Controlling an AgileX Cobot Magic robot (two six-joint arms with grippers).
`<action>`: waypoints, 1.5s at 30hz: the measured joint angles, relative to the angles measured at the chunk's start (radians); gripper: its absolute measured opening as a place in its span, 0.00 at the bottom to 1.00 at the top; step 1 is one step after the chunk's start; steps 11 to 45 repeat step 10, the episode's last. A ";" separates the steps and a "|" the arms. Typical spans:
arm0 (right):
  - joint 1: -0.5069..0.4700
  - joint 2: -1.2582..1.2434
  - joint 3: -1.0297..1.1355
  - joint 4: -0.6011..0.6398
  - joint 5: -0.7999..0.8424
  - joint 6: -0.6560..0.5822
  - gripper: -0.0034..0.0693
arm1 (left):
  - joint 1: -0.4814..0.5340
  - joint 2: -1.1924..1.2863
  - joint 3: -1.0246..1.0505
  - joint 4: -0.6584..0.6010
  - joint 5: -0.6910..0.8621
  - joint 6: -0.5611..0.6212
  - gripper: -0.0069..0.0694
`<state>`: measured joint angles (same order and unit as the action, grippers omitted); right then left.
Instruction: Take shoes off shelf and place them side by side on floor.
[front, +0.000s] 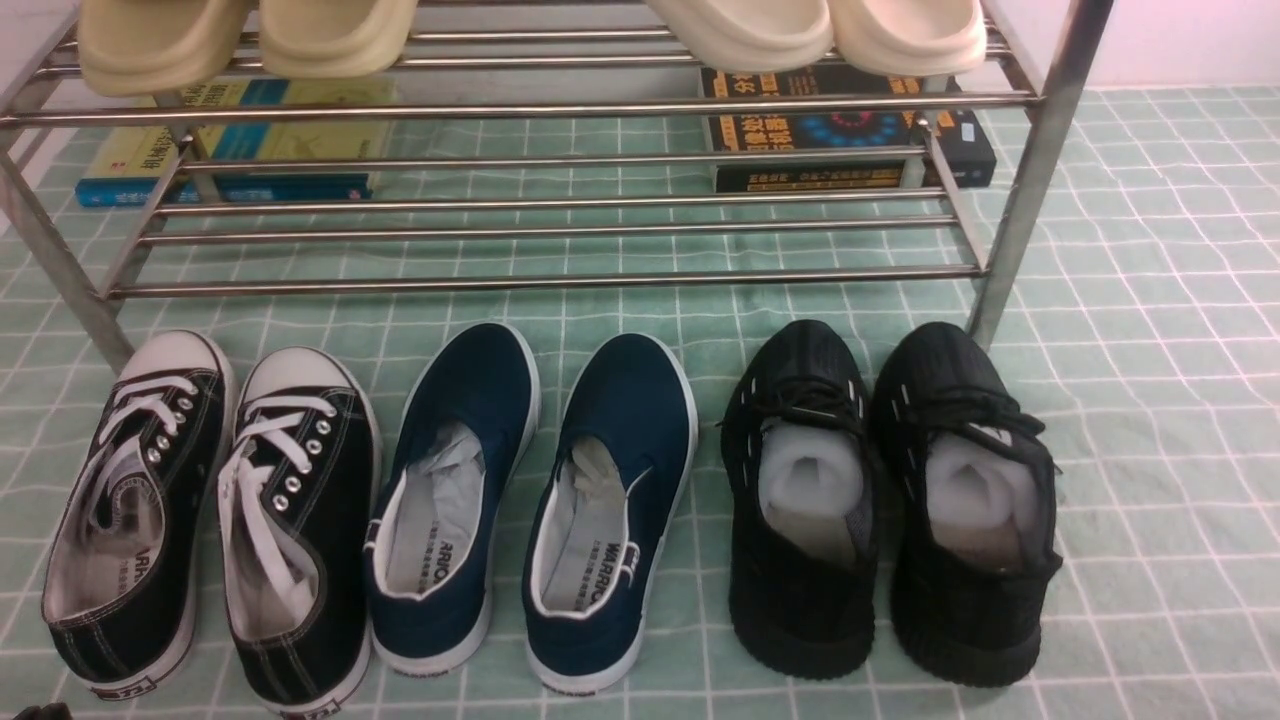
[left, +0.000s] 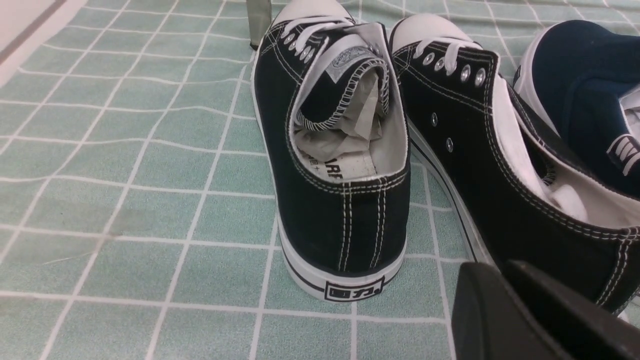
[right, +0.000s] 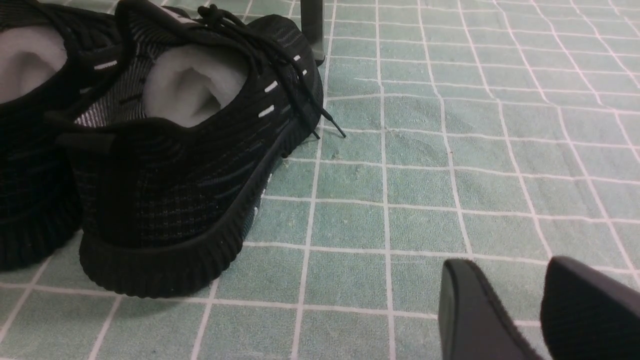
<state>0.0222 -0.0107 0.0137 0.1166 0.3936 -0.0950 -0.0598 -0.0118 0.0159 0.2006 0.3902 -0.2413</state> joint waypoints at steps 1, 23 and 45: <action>0.000 0.000 0.000 0.000 0.000 0.000 0.38 | 0.000 0.000 0.000 0.000 0.000 0.000 0.19; 0.000 0.000 0.000 0.000 0.000 0.000 0.38 | 0.000 0.000 0.000 0.000 0.000 0.000 0.20; 0.000 0.000 0.000 0.000 0.000 0.000 0.38 | 0.000 0.000 0.000 0.000 0.000 0.000 0.20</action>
